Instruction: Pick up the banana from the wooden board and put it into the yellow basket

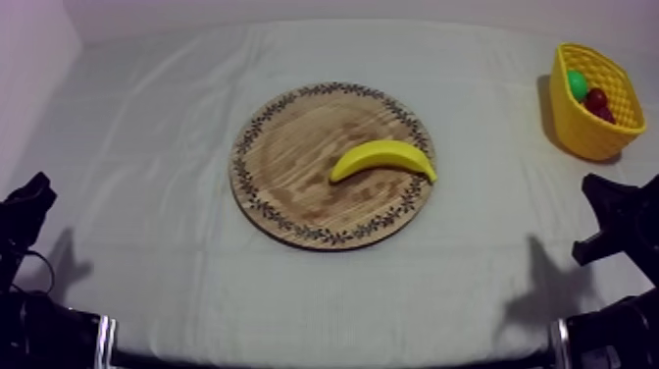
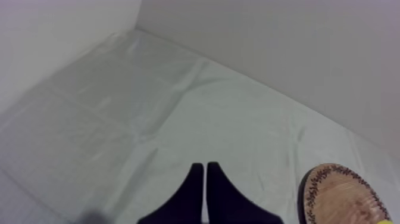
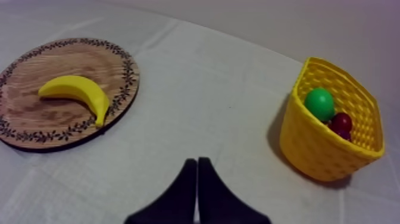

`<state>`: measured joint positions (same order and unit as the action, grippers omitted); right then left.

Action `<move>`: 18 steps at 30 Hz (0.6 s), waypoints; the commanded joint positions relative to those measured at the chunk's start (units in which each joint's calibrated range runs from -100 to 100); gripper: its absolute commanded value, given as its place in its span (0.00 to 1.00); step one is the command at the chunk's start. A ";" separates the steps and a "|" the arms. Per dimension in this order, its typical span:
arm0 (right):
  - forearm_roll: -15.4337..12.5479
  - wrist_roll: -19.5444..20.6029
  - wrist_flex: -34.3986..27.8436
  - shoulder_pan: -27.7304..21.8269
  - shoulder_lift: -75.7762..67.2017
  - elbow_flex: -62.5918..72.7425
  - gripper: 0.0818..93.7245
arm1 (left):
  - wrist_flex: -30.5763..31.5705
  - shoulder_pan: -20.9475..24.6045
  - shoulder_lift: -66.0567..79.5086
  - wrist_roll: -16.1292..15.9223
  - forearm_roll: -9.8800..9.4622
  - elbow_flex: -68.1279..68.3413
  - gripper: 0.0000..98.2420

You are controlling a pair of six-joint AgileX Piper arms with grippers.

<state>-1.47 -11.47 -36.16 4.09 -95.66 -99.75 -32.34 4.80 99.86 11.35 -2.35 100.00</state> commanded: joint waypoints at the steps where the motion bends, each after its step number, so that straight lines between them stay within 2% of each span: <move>1: 0.03 0.75 0.12 0.58 -0.10 -0.03 0.00 | 0.00 0.01 -0.04 0.00 -0.02 0.00 0.00; 8: 0.04 0.42 -0.30 1.02 -0.10 -0.03 0.00 | 0.00 0.01 -0.04 0.00 -0.02 0.00 0.00; 18: 0.49 -2.63 -2.32 1.33 -0.02 0.06 0.00 | 0.00 0.01 -0.04 0.00 -0.02 0.00 0.00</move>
<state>-1.23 -13.84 -38.74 5.43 -95.74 -99.60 -32.34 4.80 99.86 11.35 -2.35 100.00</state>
